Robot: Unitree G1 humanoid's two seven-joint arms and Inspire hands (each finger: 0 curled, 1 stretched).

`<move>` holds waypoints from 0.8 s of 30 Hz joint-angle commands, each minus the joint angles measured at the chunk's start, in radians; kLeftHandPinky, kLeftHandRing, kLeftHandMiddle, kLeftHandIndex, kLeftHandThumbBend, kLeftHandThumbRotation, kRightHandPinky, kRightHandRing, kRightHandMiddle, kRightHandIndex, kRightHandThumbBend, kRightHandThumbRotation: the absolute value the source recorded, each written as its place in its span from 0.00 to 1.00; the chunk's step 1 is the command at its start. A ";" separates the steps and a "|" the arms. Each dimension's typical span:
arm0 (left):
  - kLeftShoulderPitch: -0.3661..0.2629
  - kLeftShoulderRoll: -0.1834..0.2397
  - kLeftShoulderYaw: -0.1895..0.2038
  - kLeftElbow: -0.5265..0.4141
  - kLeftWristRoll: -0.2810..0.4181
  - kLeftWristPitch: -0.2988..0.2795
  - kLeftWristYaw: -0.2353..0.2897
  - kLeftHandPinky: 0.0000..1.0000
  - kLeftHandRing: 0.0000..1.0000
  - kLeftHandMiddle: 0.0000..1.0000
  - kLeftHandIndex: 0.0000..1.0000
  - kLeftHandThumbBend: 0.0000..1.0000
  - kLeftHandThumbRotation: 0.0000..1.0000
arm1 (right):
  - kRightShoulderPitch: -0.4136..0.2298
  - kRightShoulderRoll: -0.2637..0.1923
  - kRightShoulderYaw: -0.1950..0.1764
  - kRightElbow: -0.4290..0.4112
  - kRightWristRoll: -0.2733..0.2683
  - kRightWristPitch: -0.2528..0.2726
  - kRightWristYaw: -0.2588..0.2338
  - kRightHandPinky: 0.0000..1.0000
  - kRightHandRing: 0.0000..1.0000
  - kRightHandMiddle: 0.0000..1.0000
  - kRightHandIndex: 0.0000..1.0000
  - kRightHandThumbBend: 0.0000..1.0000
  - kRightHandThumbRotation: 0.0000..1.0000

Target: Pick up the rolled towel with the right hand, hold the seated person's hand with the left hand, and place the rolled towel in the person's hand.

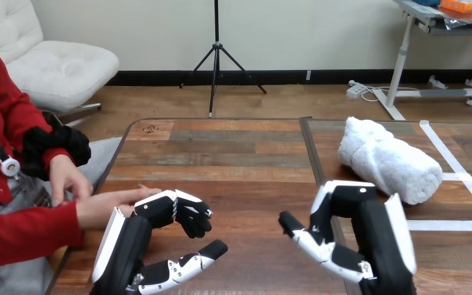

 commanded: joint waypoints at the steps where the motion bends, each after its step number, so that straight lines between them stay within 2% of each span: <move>1: -0.073 -0.007 0.002 0.000 -0.005 -0.020 -0.004 0.40 0.45 0.49 0.53 0.71 0.25 | -0.064 -0.022 -0.009 -0.003 0.064 -0.003 0.031 0.24 0.28 0.32 0.34 0.54 0.00; 3: -0.072 -0.008 0.006 -0.004 0.004 -0.014 0.000 0.40 0.45 0.49 0.53 0.71 0.25 | -0.069 -0.028 -0.021 -0.018 0.067 0.016 0.037 0.27 0.30 0.34 0.37 0.54 0.00; 4: -0.072 -0.009 0.007 -0.005 0.008 -0.013 0.001 0.42 0.47 0.51 0.54 0.72 0.27 | -0.070 -0.029 -0.025 -0.022 0.068 0.021 0.040 0.36 0.39 0.42 0.45 0.57 0.00; 8: -0.073 -0.012 0.010 -0.008 0.019 -0.012 0.006 0.44 0.49 0.54 0.57 0.73 0.29 | -0.080 -0.044 -0.065 -0.056 0.016 0.060 0.022 0.50 0.53 0.55 0.59 0.61 0.04; 10: -0.074 -0.014 0.009 -0.007 0.021 -0.013 0.006 0.47 0.52 0.57 0.60 0.73 0.31 | -0.082 -0.050 -0.080 -0.072 -0.006 0.080 0.013 0.58 0.61 0.64 0.69 0.65 0.12; 11: -0.074 -0.014 0.007 -0.007 0.019 -0.012 0.004 0.47 0.52 0.57 0.60 0.73 0.31 | -0.081 -0.056 -0.090 -0.094 -0.015 0.108 0.013 0.58 0.61 0.64 0.69 0.65 0.12; 12: -0.074 -0.015 0.006 -0.008 0.018 -0.011 0.002 0.49 0.55 0.59 0.62 0.74 0.32 | -0.081 -0.060 -0.095 -0.109 -0.017 0.127 0.015 0.63 0.66 0.69 0.74 0.68 0.17; 16: -0.076 -0.016 0.012 -0.006 0.039 -0.012 0.011 0.53 0.58 0.62 0.65 0.75 0.35 | -0.083 -0.074 -0.117 -0.160 -0.023 0.197 0.019 0.69 0.73 0.75 0.81 0.72 0.24; 17: -0.078 -0.016 0.010 -0.004 0.038 -0.014 0.009 0.54 0.60 0.63 0.66 0.76 0.37 | -0.087 -0.079 -0.129 -0.178 -0.026 0.221 0.015 0.74 0.76 0.78 0.85 0.70 0.26; 19: -0.080 -0.017 0.008 0.000 0.036 -0.016 0.007 0.57 0.63 0.66 0.69 0.78 0.39 | -0.091 -0.085 -0.141 -0.198 -0.030 0.250 0.012 0.78 0.80 0.81 0.88 0.74 0.28; 24: -0.078 -0.021 0.016 -0.008 0.066 -0.009 0.021 0.60 0.67 0.69 0.72 0.80 0.42 | -0.110 -0.102 -0.170 -0.232 -0.043 0.316 0.001 0.81 0.83 0.83 0.90 0.79 0.32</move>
